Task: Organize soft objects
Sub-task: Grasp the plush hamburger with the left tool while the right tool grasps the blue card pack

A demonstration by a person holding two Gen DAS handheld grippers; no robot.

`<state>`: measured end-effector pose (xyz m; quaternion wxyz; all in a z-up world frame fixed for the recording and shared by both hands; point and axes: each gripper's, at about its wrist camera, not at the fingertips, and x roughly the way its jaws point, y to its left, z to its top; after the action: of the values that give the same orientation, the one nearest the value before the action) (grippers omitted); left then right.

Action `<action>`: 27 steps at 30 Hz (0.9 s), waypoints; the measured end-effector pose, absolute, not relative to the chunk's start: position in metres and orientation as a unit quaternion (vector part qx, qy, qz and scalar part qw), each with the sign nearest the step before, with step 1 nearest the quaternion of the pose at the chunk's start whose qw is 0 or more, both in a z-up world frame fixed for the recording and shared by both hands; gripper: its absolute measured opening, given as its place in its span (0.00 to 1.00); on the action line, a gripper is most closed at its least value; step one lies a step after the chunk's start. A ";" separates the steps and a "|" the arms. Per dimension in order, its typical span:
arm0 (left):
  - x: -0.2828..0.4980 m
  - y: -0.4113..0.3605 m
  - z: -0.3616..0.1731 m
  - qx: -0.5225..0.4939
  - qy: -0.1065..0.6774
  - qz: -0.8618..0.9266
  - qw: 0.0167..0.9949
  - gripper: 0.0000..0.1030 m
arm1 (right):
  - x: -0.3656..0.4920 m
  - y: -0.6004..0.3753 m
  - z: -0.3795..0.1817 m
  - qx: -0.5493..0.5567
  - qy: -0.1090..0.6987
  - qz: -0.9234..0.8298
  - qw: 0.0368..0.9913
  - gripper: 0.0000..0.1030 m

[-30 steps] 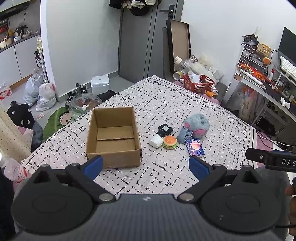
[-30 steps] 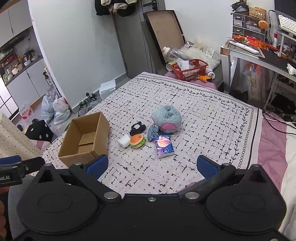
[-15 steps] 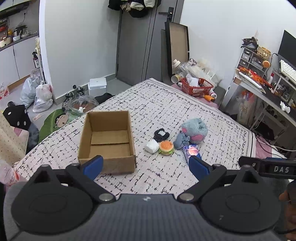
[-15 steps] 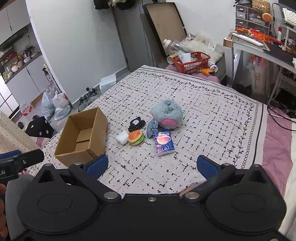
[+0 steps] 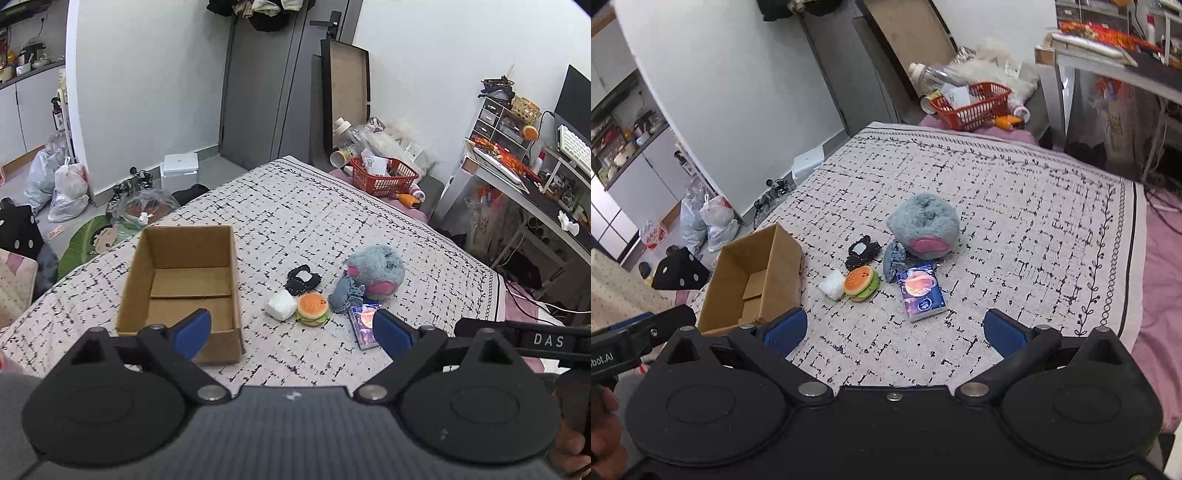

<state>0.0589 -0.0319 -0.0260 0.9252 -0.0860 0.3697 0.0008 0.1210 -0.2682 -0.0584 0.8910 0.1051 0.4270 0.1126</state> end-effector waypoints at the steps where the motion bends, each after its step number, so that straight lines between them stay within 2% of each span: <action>1: 0.061 -0.033 -0.027 -0.094 0.372 -0.003 0.924 0.89 | 0.125 -0.270 -0.061 0.109 0.431 0.111 0.889 1.00; 17: 0.123 -0.046 -0.066 -0.112 0.405 0.003 0.908 0.88 | 0.192 -0.274 -0.102 0.159 0.479 0.096 0.858 1.00; 22: 0.142 -0.047 -0.083 -0.128 0.418 0.007 0.899 0.78 | 0.213 -0.277 -0.124 0.184 0.499 0.095 0.841 1.00; 27: 0.161 -0.048 -0.101 -0.144 0.433 0.011 0.890 0.69 | 0.230 -0.281 -0.147 0.206 0.523 0.096 0.821 0.95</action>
<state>0.1613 -0.0485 -0.1007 0.8897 -0.1436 0.4333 0.0105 0.2295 -0.2805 -0.1468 0.8214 0.2059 0.5230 0.0963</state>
